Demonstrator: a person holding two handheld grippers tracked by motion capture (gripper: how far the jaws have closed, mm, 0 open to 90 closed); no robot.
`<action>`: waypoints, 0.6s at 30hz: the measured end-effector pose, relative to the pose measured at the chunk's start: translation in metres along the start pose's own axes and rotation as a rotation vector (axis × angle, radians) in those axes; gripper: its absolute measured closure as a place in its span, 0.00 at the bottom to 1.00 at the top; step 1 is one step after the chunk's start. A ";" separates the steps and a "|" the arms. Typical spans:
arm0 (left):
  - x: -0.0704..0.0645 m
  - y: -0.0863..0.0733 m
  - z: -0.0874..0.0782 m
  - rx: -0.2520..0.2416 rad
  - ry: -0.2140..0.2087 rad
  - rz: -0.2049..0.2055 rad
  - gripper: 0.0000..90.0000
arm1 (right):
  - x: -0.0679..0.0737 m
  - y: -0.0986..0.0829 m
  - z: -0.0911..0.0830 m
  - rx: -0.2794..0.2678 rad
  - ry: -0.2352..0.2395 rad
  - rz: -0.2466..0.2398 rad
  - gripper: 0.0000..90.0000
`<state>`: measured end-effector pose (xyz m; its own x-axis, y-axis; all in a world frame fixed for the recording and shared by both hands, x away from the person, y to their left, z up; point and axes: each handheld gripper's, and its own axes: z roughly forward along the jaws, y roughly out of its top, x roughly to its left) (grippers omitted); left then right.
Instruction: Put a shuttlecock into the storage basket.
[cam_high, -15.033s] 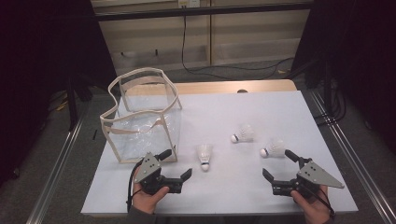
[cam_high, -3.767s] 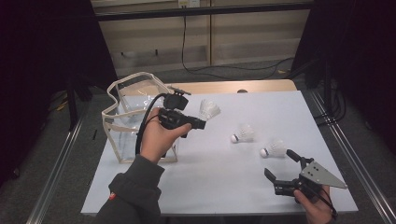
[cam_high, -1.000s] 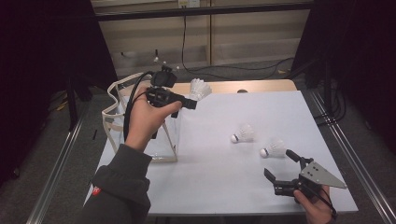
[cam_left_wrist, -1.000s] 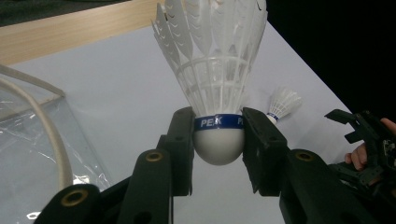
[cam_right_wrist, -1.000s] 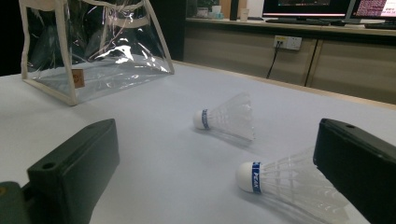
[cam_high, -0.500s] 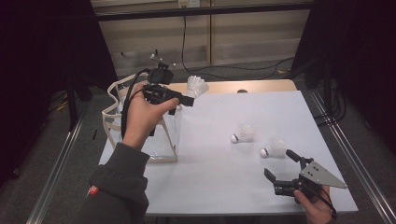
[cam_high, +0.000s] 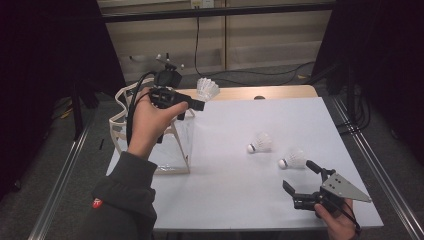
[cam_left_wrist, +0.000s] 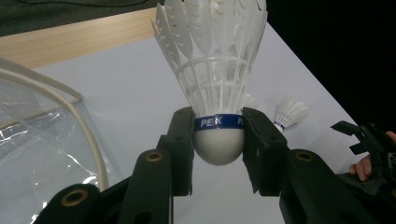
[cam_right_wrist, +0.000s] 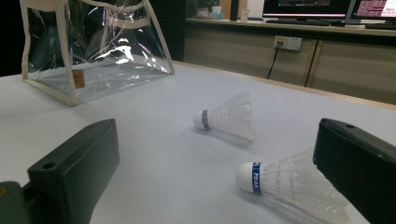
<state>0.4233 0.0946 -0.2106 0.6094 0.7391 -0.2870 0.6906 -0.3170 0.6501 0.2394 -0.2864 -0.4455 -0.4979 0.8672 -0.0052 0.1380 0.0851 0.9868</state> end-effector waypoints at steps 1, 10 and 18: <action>0.001 0.000 0.000 0.000 -0.001 0.000 0.73 | 0.000 0.000 0.000 0.000 0.000 0.000 0.00; 0.007 0.001 -0.003 -0.009 0.013 -0.015 0.73 | 0.000 0.000 0.000 0.000 -0.001 -0.001 0.00; 0.013 0.001 -0.006 -0.017 0.021 -0.037 0.73 | 0.000 0.000 0.000 -0.001 -0.001 -0.002 0.00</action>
<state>0.4296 0.1077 -0.2094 0.5749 0.7627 -0.2961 0.7058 -0.2792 0.6510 0.2393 -0.2863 -0.4454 -0.4977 0.8673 -0.0070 0.1366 0.0863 0.9869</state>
